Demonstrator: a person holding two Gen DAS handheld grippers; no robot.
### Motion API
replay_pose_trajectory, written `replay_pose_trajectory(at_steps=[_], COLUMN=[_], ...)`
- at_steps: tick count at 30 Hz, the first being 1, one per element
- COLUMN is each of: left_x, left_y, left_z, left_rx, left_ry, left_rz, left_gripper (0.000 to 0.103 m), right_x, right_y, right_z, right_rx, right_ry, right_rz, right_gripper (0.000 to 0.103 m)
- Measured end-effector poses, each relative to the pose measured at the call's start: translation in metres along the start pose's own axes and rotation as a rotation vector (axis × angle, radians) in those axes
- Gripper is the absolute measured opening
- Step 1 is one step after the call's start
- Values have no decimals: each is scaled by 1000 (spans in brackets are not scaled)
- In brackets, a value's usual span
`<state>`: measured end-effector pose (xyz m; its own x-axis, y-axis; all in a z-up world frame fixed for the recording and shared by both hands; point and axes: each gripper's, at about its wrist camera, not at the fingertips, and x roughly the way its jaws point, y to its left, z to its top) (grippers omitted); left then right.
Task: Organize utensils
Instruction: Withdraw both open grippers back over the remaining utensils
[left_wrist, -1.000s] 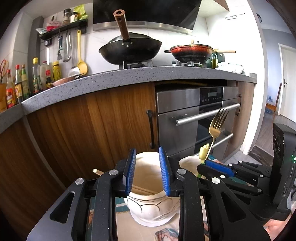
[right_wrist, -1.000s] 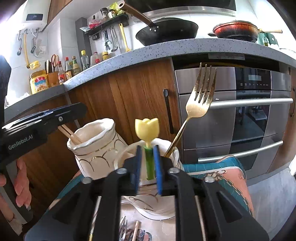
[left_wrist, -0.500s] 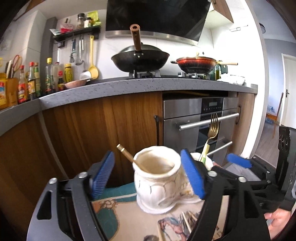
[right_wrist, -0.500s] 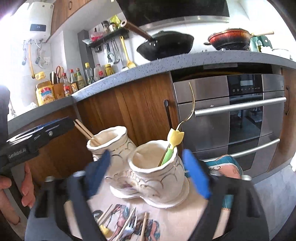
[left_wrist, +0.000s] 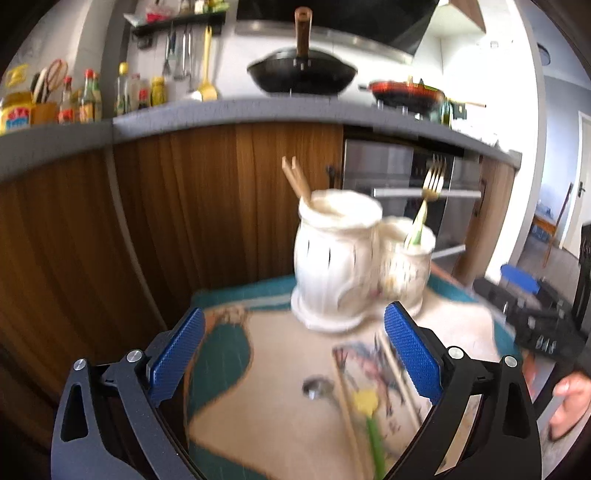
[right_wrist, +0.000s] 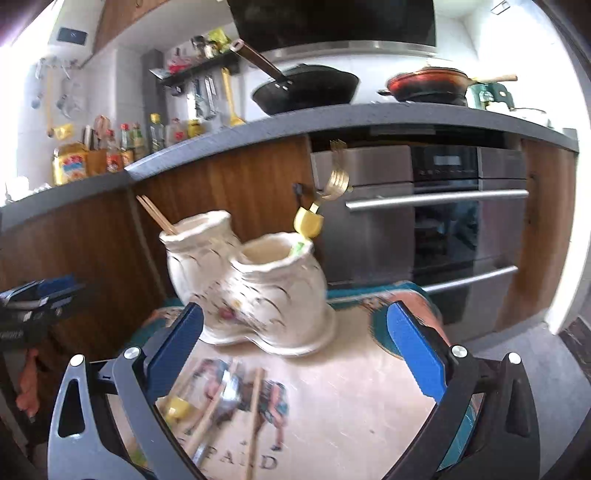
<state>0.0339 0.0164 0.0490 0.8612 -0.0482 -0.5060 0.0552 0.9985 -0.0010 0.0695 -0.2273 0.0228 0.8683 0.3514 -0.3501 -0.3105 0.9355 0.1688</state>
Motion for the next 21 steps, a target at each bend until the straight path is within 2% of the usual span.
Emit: replay_pose_trajectory(at_steps=[4, 12, 14, 16, 18, 19, 21], left_x=[12, 30, 33, 35, 38, 40, 45], left_y=[-1, -16, -19, -23, -29, -31, -37], left_z=[-22, -58, -63, -65, -66, -66, -67], left_rx=[9, 93, 100, 107, 126, 132, 149], left_ry=[77, 236, 279, 311, 356, 370, 407], left_rz=[14, 51, 35, 10, -9, -15, -23], left_gripper=[97, 94, 93, 88, 72, 67, 53], right_x=[2, 11, 11, 11, 10, 9, 9], right_y=[-1, -8, -9, -10, -10, -10, -9], right_z=[-6, -9, -9, -9, -10, -10, -10], right_rx=[-29, 23, 35, 42, 45, 45, 39], right_ry=[4, 57, 62, 65, 67, 66, 64], right_rz=[-23, 65, 69, 72, 78, 78, 76], right_gripper=[99, 99, 99, 99, 99, 99, 99])
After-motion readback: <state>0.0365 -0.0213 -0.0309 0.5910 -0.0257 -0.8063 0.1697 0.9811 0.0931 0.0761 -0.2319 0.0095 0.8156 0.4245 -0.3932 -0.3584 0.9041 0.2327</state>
